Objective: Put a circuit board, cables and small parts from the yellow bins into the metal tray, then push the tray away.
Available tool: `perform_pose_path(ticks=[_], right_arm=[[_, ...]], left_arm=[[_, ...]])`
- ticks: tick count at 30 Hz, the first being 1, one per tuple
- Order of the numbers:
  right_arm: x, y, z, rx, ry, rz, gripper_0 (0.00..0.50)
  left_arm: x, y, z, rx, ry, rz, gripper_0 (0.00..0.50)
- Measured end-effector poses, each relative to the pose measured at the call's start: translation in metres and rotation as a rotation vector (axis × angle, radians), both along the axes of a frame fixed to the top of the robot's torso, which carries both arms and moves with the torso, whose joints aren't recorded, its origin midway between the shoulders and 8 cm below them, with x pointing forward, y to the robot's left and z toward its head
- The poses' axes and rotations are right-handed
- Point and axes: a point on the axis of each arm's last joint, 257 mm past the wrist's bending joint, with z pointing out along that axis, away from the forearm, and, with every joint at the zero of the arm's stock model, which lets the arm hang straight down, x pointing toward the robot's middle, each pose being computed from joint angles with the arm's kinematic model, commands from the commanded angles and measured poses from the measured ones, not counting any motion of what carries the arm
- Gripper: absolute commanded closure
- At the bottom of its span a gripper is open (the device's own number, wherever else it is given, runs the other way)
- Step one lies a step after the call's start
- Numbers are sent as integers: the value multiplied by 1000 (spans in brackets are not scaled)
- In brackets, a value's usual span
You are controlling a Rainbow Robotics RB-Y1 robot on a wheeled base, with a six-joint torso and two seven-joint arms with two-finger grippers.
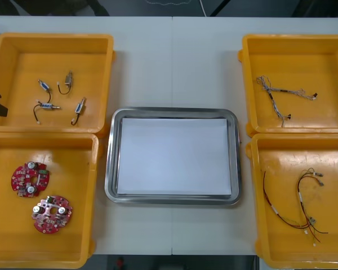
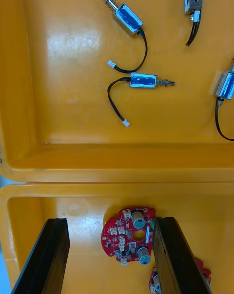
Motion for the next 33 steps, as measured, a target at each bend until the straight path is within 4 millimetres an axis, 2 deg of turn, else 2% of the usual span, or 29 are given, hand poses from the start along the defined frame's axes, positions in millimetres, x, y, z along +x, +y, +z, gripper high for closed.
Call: perform_pose_path(ticks=[33], right_arm=[[0, 0, 0, 0, 0, 0, 0]], left_arm=[[0, 0, 0, 0, 0, 0, 0]])
